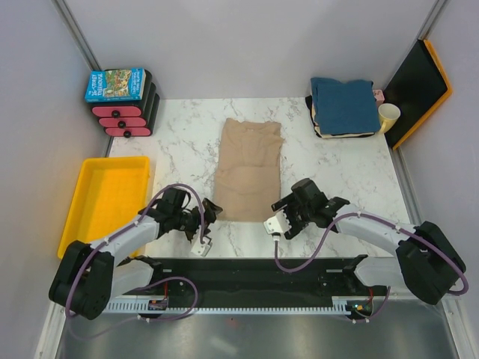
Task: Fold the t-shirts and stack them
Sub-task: Grab one side of the 2/3 rectangular tshirt with both arms
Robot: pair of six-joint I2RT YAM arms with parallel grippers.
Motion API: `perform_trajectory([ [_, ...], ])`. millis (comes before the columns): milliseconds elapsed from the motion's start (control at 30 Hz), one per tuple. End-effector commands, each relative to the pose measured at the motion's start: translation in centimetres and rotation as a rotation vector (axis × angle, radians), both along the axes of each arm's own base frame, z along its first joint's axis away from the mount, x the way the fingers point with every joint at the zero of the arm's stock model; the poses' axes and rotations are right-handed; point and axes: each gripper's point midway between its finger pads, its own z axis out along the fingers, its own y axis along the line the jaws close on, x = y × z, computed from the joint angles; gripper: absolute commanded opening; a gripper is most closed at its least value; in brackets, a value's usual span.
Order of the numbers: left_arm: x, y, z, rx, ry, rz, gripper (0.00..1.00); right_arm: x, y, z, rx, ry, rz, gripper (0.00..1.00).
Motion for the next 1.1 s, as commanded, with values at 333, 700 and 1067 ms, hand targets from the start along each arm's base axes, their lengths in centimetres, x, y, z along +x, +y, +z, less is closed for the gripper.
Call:
perform_trajectory([
  [333, 2.5, -0.8, -1.8, 0.017, -0.100, -0.031, 1.00, -1.3, 2.7, -1.6, 0.033, -0.005, 0.140, 0.73],
  [700, 1.7, -1.2, -2.6, 0.004, -0.027, -0.043, 0.90, -1.0, 3.5, -2.4, 0.060, -0.004, 0.132, 0.64],
  [1067, 1.3, -1.5, -1.2, -0.028, -0.006, -0.031, 0.02, -0.9, 4.1, -1.2, 0.097, 0.029, 0.074, 0.00],
])
